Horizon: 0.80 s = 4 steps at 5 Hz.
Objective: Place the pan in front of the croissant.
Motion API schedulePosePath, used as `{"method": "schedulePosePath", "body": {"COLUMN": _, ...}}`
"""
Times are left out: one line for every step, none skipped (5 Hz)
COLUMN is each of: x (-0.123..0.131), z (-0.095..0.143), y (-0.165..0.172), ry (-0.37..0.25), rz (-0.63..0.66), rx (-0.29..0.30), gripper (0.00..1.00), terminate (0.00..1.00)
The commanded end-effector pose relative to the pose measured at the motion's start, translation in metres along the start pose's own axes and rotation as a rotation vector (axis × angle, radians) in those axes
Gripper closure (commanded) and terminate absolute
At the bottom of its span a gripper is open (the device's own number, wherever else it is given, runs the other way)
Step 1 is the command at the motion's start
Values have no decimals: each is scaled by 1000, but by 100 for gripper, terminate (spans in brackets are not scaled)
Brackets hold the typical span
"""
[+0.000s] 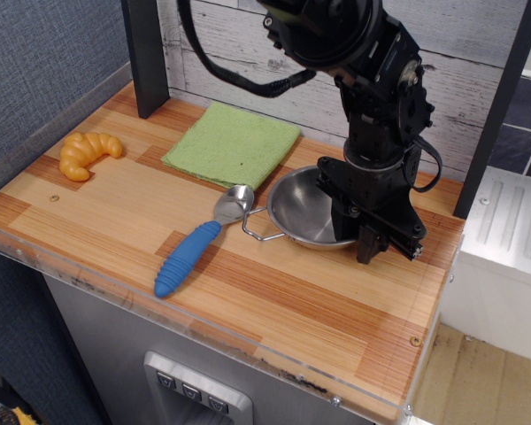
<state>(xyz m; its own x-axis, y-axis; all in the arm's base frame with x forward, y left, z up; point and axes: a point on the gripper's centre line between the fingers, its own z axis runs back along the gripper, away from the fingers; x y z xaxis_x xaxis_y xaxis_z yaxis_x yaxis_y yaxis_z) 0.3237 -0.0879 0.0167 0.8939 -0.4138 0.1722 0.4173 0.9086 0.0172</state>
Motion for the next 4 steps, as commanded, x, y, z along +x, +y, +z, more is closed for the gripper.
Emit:
{"method": "schedulePosePath", "body": {"x": 10, "z": 53, "y": 12, "ry": -99, "rz": -57, "rx": -22, "gripper": 100, "terminate": 0}}
{"method": "schedulePosePath", "body": {"x": 8, "z": 88, "y": 21, "ry": -142, "rz": -38, "rx": -44, "gripper": 100, "terminate": 0}}
{"method": "schedulePosePath", "body": {"x": -5, "z": 121, "y": 39, "ry": -184, "rz": 13, "rx": -61, "gripper": 100, "terminate": 0}}
{"method": "schedulePosePath", "body": {"x": -41, "z": 152, "y": 75, "ry": -202, "rz": 145, "rx": -43, "gripper": 100, "terminate": 0}}
